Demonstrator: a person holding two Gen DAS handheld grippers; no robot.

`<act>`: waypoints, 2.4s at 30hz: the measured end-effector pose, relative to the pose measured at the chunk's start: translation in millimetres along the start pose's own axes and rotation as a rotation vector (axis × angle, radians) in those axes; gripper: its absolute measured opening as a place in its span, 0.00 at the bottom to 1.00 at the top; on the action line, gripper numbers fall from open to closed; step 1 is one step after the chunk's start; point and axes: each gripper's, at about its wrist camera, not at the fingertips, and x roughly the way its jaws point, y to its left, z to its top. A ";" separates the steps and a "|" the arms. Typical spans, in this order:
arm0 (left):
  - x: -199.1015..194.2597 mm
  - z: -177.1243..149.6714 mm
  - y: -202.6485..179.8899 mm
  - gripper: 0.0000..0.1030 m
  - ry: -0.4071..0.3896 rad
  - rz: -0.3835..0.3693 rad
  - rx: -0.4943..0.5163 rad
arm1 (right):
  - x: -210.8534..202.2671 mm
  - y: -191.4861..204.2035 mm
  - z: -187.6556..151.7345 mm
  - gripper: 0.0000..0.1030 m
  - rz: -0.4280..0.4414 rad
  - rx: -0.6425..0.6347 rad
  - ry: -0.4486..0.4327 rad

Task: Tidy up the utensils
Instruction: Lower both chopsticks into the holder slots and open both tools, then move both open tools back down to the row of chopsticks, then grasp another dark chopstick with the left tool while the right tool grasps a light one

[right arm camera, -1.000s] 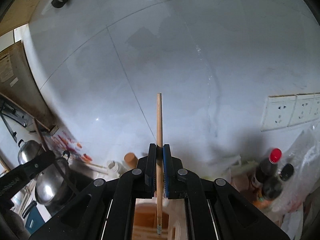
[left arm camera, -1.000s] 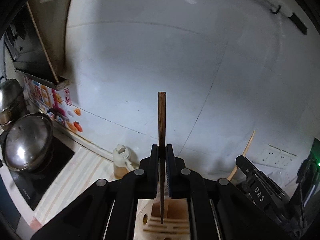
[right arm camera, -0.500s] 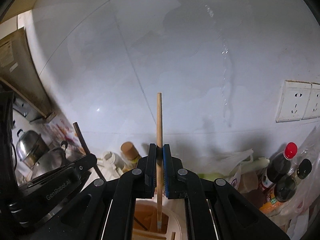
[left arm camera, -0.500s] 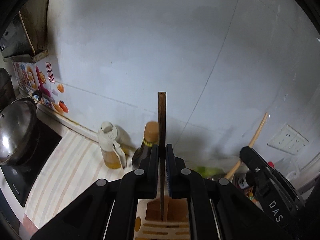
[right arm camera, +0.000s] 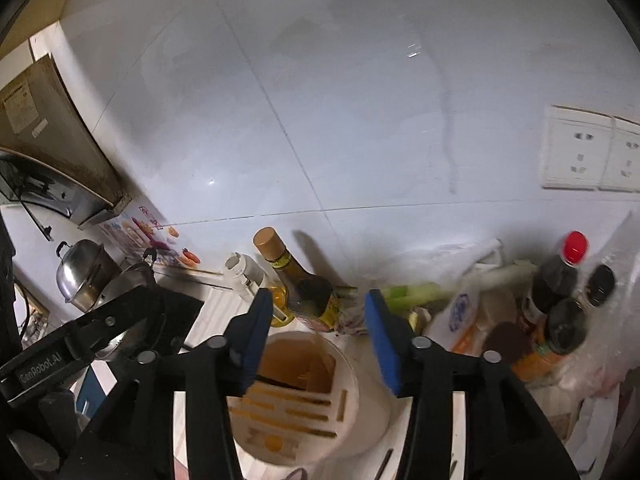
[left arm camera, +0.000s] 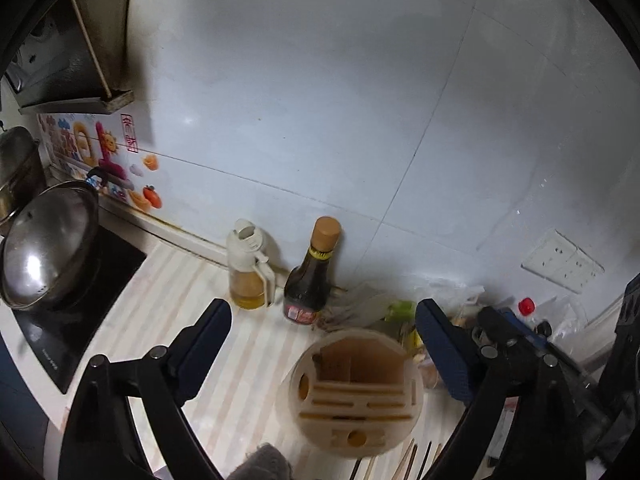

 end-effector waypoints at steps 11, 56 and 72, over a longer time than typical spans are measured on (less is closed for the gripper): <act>-17.1 -65.9 8.5 1.00 0.023 0.102 0.042 | -58.2 -41.5 -48.9 0.94 -0.104 0.101 -0.007; 145.0 -310.1 -56.1 0.03 0.565 0.106 0.328 | 37.3 -221.0 -285.9 0.06 -0.334 0.308 0.620; 81.2 -362.8 41.6 0.03 0.684 0.088 0.088 | 21.3 -224.3 -319.5 0.06 -0.289 0.295 0.812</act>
